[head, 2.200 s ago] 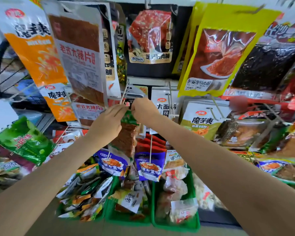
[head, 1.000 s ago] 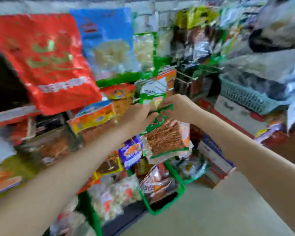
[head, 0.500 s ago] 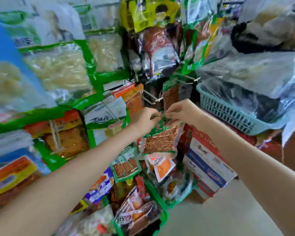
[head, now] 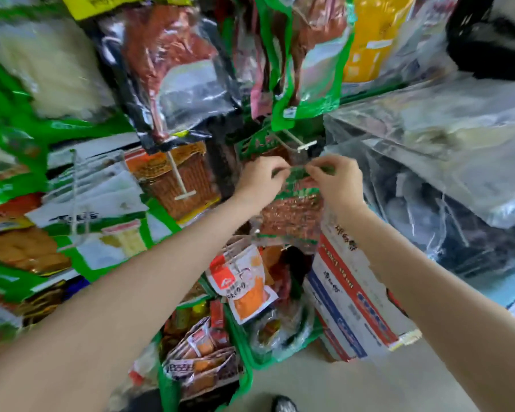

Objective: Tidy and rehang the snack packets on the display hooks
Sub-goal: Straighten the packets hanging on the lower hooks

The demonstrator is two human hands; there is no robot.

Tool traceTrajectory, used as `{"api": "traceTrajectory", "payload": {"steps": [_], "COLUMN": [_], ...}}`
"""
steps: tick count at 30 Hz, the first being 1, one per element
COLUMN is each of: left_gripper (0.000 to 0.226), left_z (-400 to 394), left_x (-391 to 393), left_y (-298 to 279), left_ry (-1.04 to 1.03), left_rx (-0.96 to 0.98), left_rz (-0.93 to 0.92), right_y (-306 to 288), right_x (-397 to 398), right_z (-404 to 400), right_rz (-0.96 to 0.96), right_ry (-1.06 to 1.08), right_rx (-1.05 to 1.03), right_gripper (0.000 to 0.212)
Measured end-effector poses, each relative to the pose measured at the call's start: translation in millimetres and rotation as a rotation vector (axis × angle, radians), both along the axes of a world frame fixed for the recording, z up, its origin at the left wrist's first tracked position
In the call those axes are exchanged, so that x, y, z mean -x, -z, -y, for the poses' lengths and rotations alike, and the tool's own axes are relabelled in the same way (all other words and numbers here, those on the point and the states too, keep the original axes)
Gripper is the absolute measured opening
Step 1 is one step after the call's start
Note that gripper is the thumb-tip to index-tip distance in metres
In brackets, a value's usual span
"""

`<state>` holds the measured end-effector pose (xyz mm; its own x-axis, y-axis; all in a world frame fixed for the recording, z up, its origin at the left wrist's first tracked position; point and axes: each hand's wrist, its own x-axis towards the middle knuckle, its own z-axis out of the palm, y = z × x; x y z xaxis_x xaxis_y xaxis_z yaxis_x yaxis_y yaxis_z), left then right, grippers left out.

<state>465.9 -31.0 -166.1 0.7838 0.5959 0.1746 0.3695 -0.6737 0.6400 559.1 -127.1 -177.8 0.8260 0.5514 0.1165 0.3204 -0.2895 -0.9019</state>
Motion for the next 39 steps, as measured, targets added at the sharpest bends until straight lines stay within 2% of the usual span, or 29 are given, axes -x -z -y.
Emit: {"api": "traceTrajectory", "payload": {"steps": [2, 6, 12, 16, 23, 30, 35, 37, 39], "left_gripper": [0.023, 0.022, 0.021, 0.021, 0.021, 0.021, 0.020, 0.021, 0.022], "left_z": [-6.3, -19.9, -23.4, -23.2, -22.2, -20.1, -28.8, -36.1, -41.1], "left_x": [-18.0, -35.4, -36.5, -31.4, -39.8, -42.2, -35.5, -35.4, -37.2], "left_y": [-2.6, -7.0, -6.3, -10.0, -9.9, -7.5, -5.8, -2.6, 0.7], "left_ry": [-0.031, -0.088, -0.128, -0.139, -0.185, -0.210, -0.140, -0.180, -0.274], "left_rx": [0.012, 0.010, -0.027, 0.033, 0.055, 0.040, 0.136, 0.090, 0.001], "left_rz": [-0.032, -0.017, 0.002, 0.079, 0.057, 0.085, 0.041, -0.002, 0.002], "right_y": [-3.2, -3.2, 2.4, -6.9, -16.0, -4.6, 0.2, 2.9, 10.7], "right_x": [-6.8, -15.2, -18.2, -29.9, -41.4, -33.4, -28.4, -22.3, -10.4], "right_z": [-5.3, -21.5, -27.9, -30.2, -30.4, -32.9, -42.2, -46.2, -43.8], "right_rz": [0.094, 0.133, 0.228, 0.152, 0.038, 0.109, 0.174, 0.186, 0.215], "right_ry": [0.070, 0.132, 0.087, -0.026, -0.131, -0.017, 0.017, 0.007, -0.010], "right_rx": [0.006, 0.001, -0.007, -0.055, -0.014, -0.056, -0.028, -0.022, -0.121], "right_gripper": [0.014, 0.018, 0.018, 0.017, 0.019, 0.021, 0.023, 0.026, 0.034]}}
